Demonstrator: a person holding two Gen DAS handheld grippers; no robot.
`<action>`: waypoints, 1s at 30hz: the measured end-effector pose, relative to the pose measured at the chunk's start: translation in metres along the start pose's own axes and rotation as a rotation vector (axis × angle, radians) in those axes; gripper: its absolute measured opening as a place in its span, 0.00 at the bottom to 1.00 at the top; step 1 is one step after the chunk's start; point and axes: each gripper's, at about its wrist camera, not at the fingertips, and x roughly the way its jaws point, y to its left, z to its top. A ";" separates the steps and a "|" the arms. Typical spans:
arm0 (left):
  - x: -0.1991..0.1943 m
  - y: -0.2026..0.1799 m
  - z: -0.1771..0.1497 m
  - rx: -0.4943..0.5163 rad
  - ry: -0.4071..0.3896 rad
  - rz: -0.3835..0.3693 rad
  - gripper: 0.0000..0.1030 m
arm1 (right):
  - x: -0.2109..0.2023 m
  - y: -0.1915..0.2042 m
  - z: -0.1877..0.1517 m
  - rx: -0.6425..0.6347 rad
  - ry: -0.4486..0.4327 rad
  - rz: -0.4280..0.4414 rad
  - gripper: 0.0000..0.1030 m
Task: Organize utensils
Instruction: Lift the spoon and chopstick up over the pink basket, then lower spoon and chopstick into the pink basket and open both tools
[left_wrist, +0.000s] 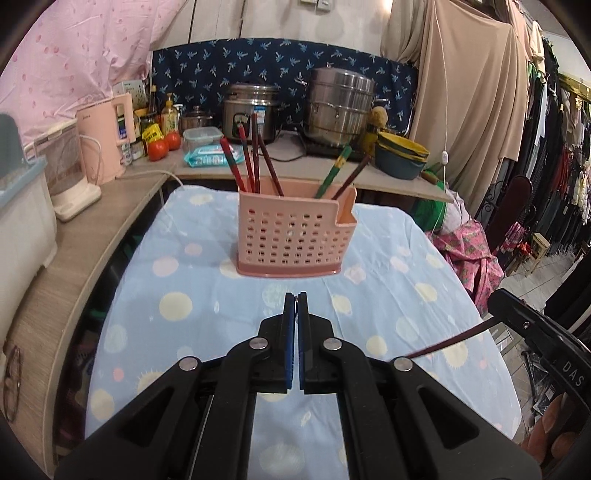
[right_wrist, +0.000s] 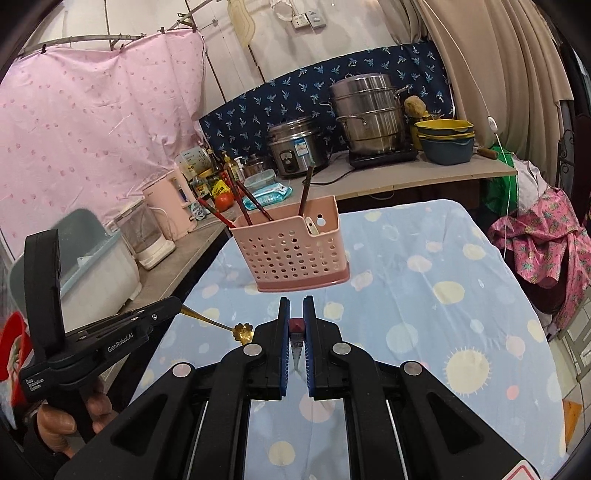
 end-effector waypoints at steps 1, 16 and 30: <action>0.000 0.000 0.004 0.003 -0.006 0.001 0.01 | 0.001 0.000 0.004 0.001 -0.004 0.005 0.07; 0.023 0.005 0.092 0.045 -0.112 0.040 0.01 | 0.032 -0.003 0.103 0.030 -0.142 0.040 0.07; 0.080 0.023 0.163 0.050 -0.137 0.071 0.01 | 0.079 0.010 0.217 0.053 -0.357 0.057 0.07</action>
